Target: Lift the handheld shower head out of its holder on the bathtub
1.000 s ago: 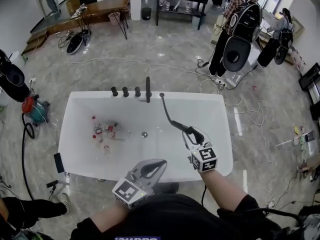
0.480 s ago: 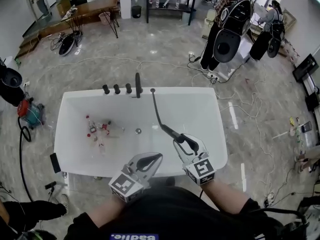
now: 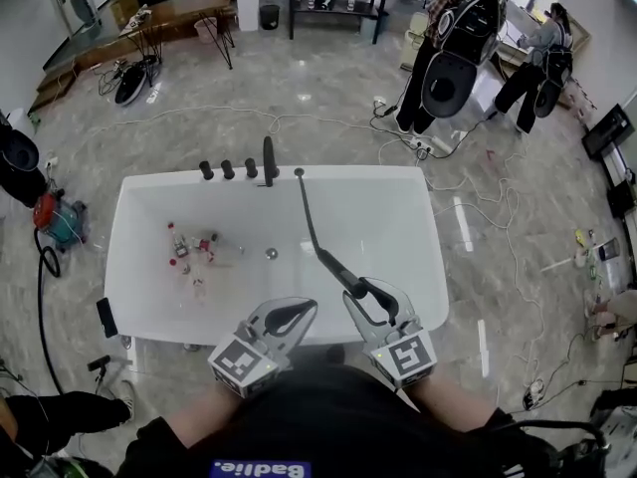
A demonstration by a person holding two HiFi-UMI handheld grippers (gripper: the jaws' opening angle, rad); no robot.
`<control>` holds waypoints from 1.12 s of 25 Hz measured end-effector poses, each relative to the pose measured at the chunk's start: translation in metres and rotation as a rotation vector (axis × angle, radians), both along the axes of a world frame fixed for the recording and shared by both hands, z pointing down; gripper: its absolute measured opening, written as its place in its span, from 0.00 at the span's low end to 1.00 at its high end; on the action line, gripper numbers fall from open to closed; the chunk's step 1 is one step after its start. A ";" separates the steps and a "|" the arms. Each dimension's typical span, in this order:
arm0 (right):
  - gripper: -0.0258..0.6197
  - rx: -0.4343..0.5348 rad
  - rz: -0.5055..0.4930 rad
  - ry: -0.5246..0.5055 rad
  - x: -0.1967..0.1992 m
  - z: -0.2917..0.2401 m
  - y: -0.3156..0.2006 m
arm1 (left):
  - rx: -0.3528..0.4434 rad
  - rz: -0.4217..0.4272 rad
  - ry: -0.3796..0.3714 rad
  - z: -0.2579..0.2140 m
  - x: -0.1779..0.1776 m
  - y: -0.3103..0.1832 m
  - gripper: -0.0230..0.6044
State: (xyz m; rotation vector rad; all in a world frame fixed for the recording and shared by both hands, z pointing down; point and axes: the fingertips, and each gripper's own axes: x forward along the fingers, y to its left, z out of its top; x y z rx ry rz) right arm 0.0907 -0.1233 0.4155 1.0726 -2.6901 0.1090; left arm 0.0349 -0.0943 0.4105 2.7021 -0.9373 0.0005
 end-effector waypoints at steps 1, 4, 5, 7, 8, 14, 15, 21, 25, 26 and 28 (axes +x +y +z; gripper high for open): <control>0.24 0.009 -0.004 0.001 0.001 0.000 0.005 | 0.000 0.002 -0.001 0.001 0.000 0.001 0.04; 0.24 0.018 -0.021 0.019 0.001 0.005 0.021 | -0.003 0.009 -0.006 0.001 0.003 0.004 0.04; 0.24 0.019 -0.025 0.025 0.000 0.006 0.025 | 0.000 0.010 -0.006 0.001 0.004 0.005 0.04; 0.24 0.006 -0.028 0.029 0.001 0.012 0.030 | 0.009 0.008 -0.001 0.002 0.008 0.005 0.04; 0.24 -0.008 -0.027 0.029 0.001 0.017 0.031 | 0.008 0.012 -0.004 0.002 0.010 0.005 0.04; 0.24 -0.019 -0.029 0.021 -0.008 0.029 0.027 | -0.005 0.026 -0.017 0.008 0.013 0.008 0.04; 0.24 -0.014 -0.034 0.019 -0.009 0.029 0.026 | -0.006 0.028 -0.017 0.008 0.014 0.009 0.04; 0.24 -0.007 -0.044 0.004 -0.008 0.026 0.021 | -0.009 0.031 -0.020 0.006 0.021 0.010 0.04; 0.24 -0.018 -0.039 -0.012 -0.009 0.024 0.019 | 0.001 0.021 -0.013 0.007 0.019 0.011 0.04; 0.24 -0.019 -0.041 -0.014 -0.010 0.024 0.019 | 0.002 0.020 -0.011 0.007 0.018 0.012 0.04; 0.24 -0.027 -0.044 -0.024 -0.012 0.022 0.018 | 0.002 0.023 -0.015 0.005 0.018 0.012 0.04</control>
